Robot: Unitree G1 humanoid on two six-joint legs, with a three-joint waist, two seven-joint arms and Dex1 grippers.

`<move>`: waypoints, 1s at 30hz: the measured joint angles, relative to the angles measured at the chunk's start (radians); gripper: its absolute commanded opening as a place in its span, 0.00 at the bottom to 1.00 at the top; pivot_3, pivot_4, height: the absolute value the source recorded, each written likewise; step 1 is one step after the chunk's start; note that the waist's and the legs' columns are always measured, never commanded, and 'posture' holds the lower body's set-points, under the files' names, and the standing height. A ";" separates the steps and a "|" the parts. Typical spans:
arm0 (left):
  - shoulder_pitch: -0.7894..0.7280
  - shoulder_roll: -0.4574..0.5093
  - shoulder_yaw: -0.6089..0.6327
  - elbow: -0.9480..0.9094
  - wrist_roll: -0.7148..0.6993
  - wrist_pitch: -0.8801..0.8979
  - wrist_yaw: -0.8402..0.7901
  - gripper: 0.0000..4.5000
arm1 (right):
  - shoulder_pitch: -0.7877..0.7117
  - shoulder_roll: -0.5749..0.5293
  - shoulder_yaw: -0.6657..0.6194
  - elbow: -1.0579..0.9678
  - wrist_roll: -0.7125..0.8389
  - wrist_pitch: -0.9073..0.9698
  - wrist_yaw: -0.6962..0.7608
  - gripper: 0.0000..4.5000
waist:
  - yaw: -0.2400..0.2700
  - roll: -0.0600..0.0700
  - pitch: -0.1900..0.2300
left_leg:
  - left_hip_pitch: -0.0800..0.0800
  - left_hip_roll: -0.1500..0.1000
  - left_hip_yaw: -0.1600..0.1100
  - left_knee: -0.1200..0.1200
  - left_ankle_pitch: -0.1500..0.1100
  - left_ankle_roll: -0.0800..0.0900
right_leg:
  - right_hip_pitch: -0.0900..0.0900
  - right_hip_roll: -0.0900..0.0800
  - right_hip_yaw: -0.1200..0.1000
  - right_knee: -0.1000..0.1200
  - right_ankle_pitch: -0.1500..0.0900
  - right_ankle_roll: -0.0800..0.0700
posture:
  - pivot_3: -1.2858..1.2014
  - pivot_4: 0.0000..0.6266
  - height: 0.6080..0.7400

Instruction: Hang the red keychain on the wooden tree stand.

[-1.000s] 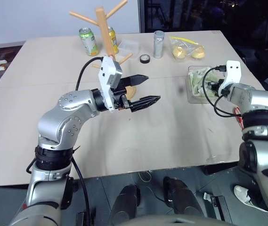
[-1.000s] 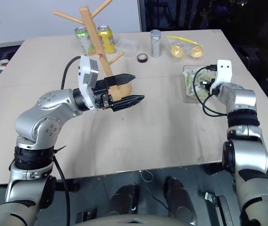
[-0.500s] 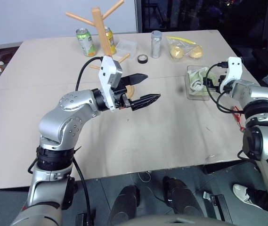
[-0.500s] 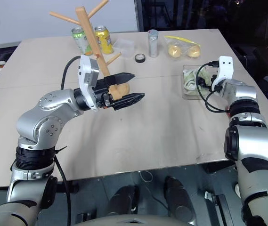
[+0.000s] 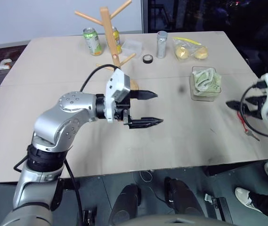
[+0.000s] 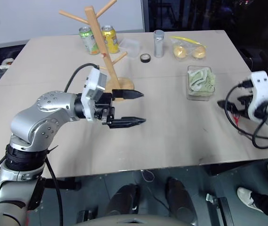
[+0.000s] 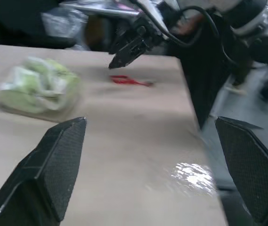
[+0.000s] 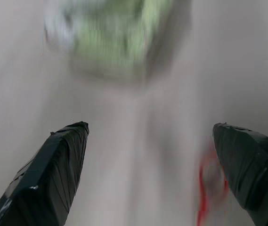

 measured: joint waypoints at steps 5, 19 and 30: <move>-0.043 -0.054 -0.062 0.053 0.063 -0.076 -0.039 1.00 | 0.034 0.055 -0.063 -0.079 0.009 0.069 -0.054 0.99 | -0.005 0.000 0.000 | 0.001 0.002 0.002 0.000 0.000 0.000 | 0.000 0.002 0.002 0.000 0.001 0.001 | 0.52 0.24 1.00; -0.033 -0.101 -0.121 0.079 0.141 -0.157 -0.064 1.00 | 0.190 0.113 -0.047 -0.004 -0.051 -0.119 -0.112 0.99 | -0.003 0.000 0.000 | 0.001 0.001 0.003 0.000 -0.001 0.001 | -0.001 0.002 0.004 0.000 0.002 0.004 | 0.52 0.24 1.00; -0.024 -0.098 -0.118 0.070 0.134 -0.140 -0.055 1.00 | 0.175 0.109 0.011 0.228 -0.094 -0.367 -0.051 0.99 | -0.004 0.000 0.000 | 0.002 0.001 0.005 0.000 -0.001 0.001 | 0.000 0.003 0.006 0.000 0.002 0.004 | 0.52 0.24 1.00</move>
